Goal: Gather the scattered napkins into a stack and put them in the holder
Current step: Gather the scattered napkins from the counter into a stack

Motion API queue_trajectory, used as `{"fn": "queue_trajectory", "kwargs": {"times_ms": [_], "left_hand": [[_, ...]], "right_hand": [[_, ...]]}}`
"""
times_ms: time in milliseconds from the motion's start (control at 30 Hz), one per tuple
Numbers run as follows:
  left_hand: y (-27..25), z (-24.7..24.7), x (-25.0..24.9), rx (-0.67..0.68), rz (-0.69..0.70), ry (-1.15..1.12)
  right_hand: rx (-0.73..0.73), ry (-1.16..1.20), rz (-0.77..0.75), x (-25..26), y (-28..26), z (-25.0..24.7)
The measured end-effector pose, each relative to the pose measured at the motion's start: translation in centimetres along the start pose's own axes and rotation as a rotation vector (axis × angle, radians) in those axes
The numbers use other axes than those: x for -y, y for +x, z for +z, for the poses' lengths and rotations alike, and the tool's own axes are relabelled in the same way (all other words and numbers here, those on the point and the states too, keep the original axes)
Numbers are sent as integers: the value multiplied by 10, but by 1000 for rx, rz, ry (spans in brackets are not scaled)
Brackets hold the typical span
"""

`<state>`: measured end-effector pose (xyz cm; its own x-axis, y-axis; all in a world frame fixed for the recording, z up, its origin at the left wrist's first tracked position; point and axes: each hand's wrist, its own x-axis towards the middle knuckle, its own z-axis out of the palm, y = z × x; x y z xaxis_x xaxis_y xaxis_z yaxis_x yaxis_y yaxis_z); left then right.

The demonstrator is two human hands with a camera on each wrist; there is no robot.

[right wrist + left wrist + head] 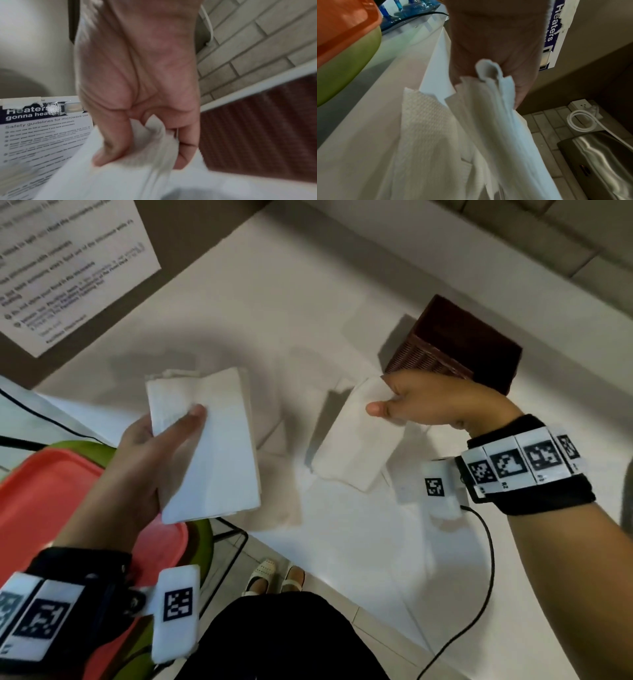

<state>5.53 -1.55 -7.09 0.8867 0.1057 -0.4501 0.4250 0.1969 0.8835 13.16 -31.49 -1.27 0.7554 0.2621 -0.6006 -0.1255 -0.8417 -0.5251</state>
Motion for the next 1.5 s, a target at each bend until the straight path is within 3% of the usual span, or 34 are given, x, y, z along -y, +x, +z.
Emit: {"fn": "queue_trajectory", "kwargs": {"times_ms": [133, 300, 533, 800, 1133, 1333, 1500], "left_hand": [[1, -1, 0, 12, -8, -3], [1, 0, -1, 24, -4, 18], [8, 5, 3, 21, -36, 25], [13, 18, 6, 55, -13, 45], [10, 20, 10, 56, 16, 8], [8, 19, 9, 64, 6, 6], [7, 17, 12, 51, -8, 3]], "right_hand": [[1, -29, 27, 0, 11, 10], [106, -90, 96, -24, -2, -5], [300, -419, 315, -66, -24, -21], [95, -326, 302, -82, -27, -14], [-173, -370, 63, -79, 0, -10], [-210, -328, -55, -77, 35, 7], [-188, -453, -24, -72, 40, 8]]}}
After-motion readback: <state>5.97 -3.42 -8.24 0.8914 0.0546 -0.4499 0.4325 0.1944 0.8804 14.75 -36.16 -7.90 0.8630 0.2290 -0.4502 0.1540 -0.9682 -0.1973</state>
